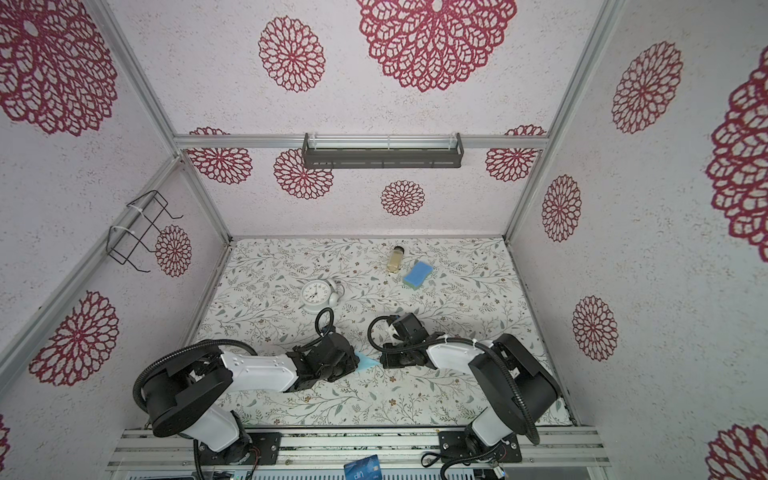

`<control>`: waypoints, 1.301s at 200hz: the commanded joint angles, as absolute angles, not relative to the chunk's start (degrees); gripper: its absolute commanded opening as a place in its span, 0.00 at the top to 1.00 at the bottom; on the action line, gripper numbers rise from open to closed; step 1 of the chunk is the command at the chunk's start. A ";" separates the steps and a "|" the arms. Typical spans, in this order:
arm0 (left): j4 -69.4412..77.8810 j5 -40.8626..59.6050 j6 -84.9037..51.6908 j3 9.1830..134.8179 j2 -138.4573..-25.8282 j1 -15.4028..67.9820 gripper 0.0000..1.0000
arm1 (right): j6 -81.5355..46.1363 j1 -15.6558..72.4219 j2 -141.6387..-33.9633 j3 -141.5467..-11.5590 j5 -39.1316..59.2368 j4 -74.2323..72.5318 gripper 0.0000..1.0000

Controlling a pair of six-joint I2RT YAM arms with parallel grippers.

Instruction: Fold a paper plane with a square sheet of paper (fold left side to right side)

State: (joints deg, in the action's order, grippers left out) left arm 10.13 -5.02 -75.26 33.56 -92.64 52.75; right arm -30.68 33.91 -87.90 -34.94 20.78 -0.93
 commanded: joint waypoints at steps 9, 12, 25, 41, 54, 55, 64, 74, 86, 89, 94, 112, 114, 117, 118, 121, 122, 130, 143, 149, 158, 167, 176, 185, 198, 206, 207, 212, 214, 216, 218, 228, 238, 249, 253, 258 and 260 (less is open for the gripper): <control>5.88 -6.09 -76.20 31.82 -94.56 53.29 1.00 | -33.19 30.66 -86.28 -31.44 19.97 3.69 1.00; 5.98 -6.08 -76.22 31.89 -94.61 53.39 1.00 | -33.21 30.55 -85.82 -31.32 20.17 3.68 1.00; 6.36 -5.98 -76.41 32.21 -94.98 53.59 1.00 | -33.68 30.50 -83.65 -31.37 20.55 4.09 1.00; 6.89 -5.83 -76.89 33.07 -95.86 54.21 1.00 | -34.35 30.74 -81.72 -31.96 21.61 4.35 1.00; 7.57 -5.82 -77.62 33.86 -96.78 54.95 1.00 | -34.62 31.53 -81.03 -33.01 22.06 4.72 1.00; 7.61 -5.81 -77.66 33.94 -96.86 55.03 1.00 | -34.62 31.63 -80.99 -33.11 22.06 4.78 1.00; 8.10 -5.94 -78.26 34.56 -97.63 55.53 1.00 | -34.72 32.51 -80.94 -33.99 21.80 5.10 1.00; 8.81 -6.05 -79.02 35.12 -98.36 56.20 1.00 | -34.91 33.53 -81.12 -34.98 21.47 5.23 1.00; 9.54 -6.26 -79.90 35.96 -99.03 56.83 1.00 | -34.99 34.76 -81.58 -36.30 20.87 5.49 1.00; 9.65 -6.32 -80.08 36.14 -99.27 57.03 1.00 | -35.09 35.06 -81.69 -36.64 20.67 5.58 1.00; 9.67 -6.47 -80.36 36.44 -99.52 57.27 1.00 | -34.99 35.56 -81.94 -37.25 20.37 5.77 1.00; 9.36 -6.93 -80.94 37.26 -99.98 57.89 1.00 | -34.84 36.93 -83.17 -39.03 19.62 6.15 1.00; 9.37 -7.01 -80.99 37.22 -100.01 57.91 1.00 | -34.88 37.03 -83.37 -39.27 19.56 6.15 1.00; 9.32 -7.07 -81.03 37.24 -100.00 58.00 1.00 | -34.87 37.15 -83.59 -39.53 19.52 6.15 1.00; 9.32 -7.10 -81.12 37.21 -100.01 58.00 1.00 | -34.88 37.25 -83.72 -39.58 19.47 6.15 1.00; 9.32 -7.12 -81.17 37.20 -100.00 58.01 1.00 | -34.80 37.41 -83.97 -39.82 19.39 6.15 1.00; 9.32 -7.12 -81.19 37.15 -99.96 58.01 1.00 | -34.80 37.47 -84.09 -39.90 19.40 6.15 1.00; 9.32 -7.28 -81.42 36.94 -99.86 58.05 1.00 | -34.66 37.81 -84.89 -40.44 19.10 6.19 1.00; 9.49 -7.32 -81.57 36.59 -99.49 58.10 1.00 | -34.54 38.20 -86.15 -41.16 18.60 5.92 1.00; 9.49 -7.38 -81.65 36.50 -99.43 58.08 1.00 | -34.55 38.30 -86.83 -41.45 18.55 5.72 1.00; 9.50 -7.32 -81.65 36.47 -99.33 58.09 1.00 | -34.59 38.52 -87.92 -42.11 18.46 5.65 1.00; 9.40 -7.33 -81.65 36.47 -99.32 58.10 1.00 | -34.51 38.88 -88.84 -42.51 18.25 5.45 1.00; 9.49 -7.35 -81.65 36.47 -99.23 58.09 1.00 | -34.53 39.17 -89.62 -42.67 17.94 5.20 1.00; 9.57 -7.33 -81.65 36.49 -99.18 58.10 1.00 | -34.54 39.33 -90.45 -42.71 17.76 4.95 1.00; 9.58 -7.34 -81.73 36.47 -99.05 58.09 1.00 | -34.45 39.68 -91.67 -42.34 17.33 4.76 1.00; 9.71 -7.38 -81.66 36.47 -98.95 58.08 1.00 | -34.40 39.81 -92.20 -42.00 16.86 4.72 1.00; 9.73 -7.38 -81.70 36.47 -98.91 58.09 1.00 | -34.38 39.81 -92.24 -41.96 16.74 4.69 1.00; 9.76 -7.46 -81.61 36.47 -98.74 58.05 1.00 | -34.40 39.90 -92.43 -41.63 16.28 4.73 1.00; 9.76 -7.47 -81.53 36.47 -98.67 58.02 1.00 | -34.44 39.90 -92.50 -41.54 16.13 4.74 1.00; 9.76 -7.47 -81.44 36.47 -98.56 58.10 1.00 | -34.41 39.90 -92.56 -41.43 15.90 4.79 1.00; 9.73 -7.58 -81.40 36.47 -98.38 58.03 1.00 | -34.42 39.88 -92.64 -41.30 15.73 4.82 1.00; 9.67 -7.48 -81.00 36.47 -97.76 57.71 1.00 | -34.28 39.99 -92.87 -40.64 14.61 5.09 1.00; 9.44 -7.31 -80.37 36.47 -97.01 57.28 1.00 | -34.31 39.99 -93.07 -39.98 13.56 5.34 1.00; 8.83 -7.21 -79.75 36.32 -95.90 56.73 1.00 | -34.27 39.92 -93.16 -39.32 12.68 5.53 1.00; 8.52 -7.27 -79.59 36.22 -95.58 56.63 1.00 | -34.27 39.93 -93.22 -39.14 12.42 5.58 1.00; 8.17 -7.29 -79.23 36.07 -95.02 56.44 1.00 | -34.26 39.93 -93.30 -38.93 12.11 5.62 1.00; 8.04 -7.34 -79.16 35.98 -94.84 56.32 1.00 | -34.21 39.95 -93.33 -38.82 11.95 5.58 1.00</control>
